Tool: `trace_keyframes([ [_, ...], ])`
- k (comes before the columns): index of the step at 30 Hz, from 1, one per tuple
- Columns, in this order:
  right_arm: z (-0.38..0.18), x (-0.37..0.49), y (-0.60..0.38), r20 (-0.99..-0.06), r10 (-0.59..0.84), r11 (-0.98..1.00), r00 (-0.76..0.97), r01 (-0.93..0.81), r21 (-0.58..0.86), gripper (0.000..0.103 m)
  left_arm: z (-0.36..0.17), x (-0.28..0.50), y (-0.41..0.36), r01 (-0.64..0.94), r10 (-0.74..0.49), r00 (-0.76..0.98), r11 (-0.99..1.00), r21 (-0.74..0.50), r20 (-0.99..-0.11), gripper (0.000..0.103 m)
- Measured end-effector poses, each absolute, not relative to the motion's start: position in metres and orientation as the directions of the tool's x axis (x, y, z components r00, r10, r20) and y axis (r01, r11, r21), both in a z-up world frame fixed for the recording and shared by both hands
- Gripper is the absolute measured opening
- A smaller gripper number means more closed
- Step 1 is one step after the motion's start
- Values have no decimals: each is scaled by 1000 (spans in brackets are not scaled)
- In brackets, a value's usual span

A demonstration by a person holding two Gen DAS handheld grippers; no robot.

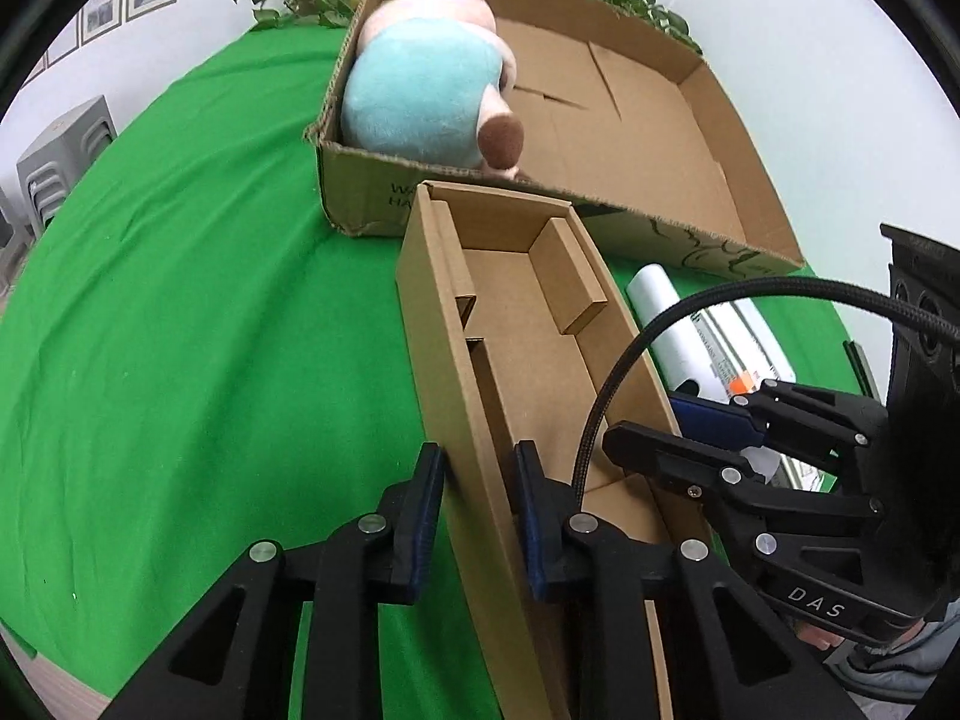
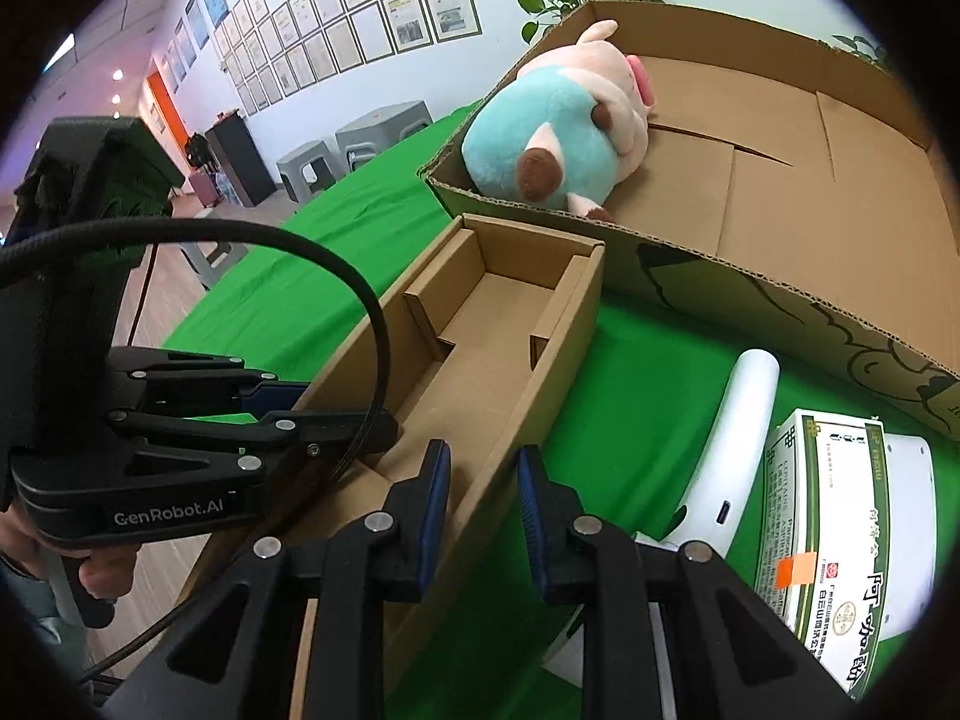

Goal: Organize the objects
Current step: 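Lift the cardboard insert with the left gripper and raise it upright, then lower the cardboard insert with the left gripper into the box beside the pig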

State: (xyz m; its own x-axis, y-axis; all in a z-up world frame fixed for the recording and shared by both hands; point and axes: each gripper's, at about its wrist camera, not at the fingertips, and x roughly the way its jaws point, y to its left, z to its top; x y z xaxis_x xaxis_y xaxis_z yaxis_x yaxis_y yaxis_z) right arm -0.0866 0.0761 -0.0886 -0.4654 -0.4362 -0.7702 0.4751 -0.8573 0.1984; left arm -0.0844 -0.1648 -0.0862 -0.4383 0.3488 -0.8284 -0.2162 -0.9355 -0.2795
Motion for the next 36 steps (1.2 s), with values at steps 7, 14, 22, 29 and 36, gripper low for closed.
trace_keyframes([
  [7, -56, -76, 88, -672, -459, -869, -582, 453, 201, 16, -27, -64, -166, -240, 328, -589, -944, -228, -739, 20],
  [14, 3, -63, 111, -473, -455, -887, -754, 428, 172, 12, 50, -57, -146, -295, 332, -755, -942, -160, -566, 18],
  [22, 74, -83, 133, -292, -385, -923, -876, 373, 100, 11, 126, -92, -118, -399, 419, -829, -907, -132, -371, 18],
  [29, 103, -141, 144, -262, -333, -943, -906, 326, 71, 11, 153, -156, -101, -420, 451, -812, -892, -165, -370, 18],
  [36, 84, -193, 148, -350, -322, -947, -880, 297, 125, 11, 129, -244, -85, -393, 439, -752, -898, -200, -491, 18],
])
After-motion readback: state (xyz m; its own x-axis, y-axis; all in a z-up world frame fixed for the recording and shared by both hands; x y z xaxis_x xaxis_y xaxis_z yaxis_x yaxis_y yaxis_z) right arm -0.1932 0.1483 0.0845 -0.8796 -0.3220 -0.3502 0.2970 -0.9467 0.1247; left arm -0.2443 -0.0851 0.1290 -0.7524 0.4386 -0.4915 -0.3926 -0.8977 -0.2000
